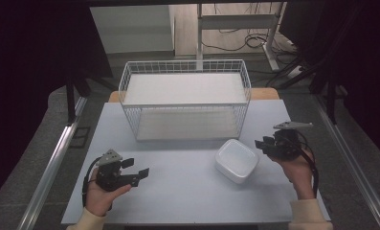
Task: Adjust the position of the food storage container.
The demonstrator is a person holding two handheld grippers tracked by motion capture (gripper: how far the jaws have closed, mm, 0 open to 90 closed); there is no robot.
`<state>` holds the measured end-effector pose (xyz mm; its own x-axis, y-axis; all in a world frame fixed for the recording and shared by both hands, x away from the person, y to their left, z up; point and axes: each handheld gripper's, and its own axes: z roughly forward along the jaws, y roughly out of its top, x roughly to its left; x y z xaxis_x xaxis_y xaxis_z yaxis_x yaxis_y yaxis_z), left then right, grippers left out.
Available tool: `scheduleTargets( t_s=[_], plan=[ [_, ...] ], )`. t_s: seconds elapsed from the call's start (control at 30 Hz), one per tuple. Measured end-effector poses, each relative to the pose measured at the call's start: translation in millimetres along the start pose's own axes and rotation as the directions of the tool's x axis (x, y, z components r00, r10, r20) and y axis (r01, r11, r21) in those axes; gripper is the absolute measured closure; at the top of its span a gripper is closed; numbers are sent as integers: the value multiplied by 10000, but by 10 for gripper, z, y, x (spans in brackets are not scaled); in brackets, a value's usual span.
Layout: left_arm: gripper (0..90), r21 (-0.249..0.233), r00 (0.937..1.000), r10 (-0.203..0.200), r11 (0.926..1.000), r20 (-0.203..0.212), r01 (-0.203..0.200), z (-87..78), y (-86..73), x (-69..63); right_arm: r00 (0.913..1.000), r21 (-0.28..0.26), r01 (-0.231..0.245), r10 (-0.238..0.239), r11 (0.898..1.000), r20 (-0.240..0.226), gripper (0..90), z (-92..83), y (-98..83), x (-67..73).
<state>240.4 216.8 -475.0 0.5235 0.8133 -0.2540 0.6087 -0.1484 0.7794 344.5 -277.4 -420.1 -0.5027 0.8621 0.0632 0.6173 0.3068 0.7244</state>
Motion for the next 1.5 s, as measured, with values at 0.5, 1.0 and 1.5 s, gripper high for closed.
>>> scheduleTargets(
  t_s=[0.5, 1.0, 1.5],
  plan=[
    [239, 6, 9999, 98, 10000, -48, -98, 12, -16, -10, 9976, 1404, 317, -399, 9896, 559, 892, 219, -220, -130],
    [239, 54, 9999, 112, 9999, -8, -112, 23, -20, -14, 9963, 1937, 803, -844, 9778, 130, 895, 279, -263, -18],
    [239, 124, 9998, 185, 9998, -6, -185, 30, -24, -6, 9935, 1707, 1012, -905, 9801, -692, 896, 257, -228, 110]
  ],
)
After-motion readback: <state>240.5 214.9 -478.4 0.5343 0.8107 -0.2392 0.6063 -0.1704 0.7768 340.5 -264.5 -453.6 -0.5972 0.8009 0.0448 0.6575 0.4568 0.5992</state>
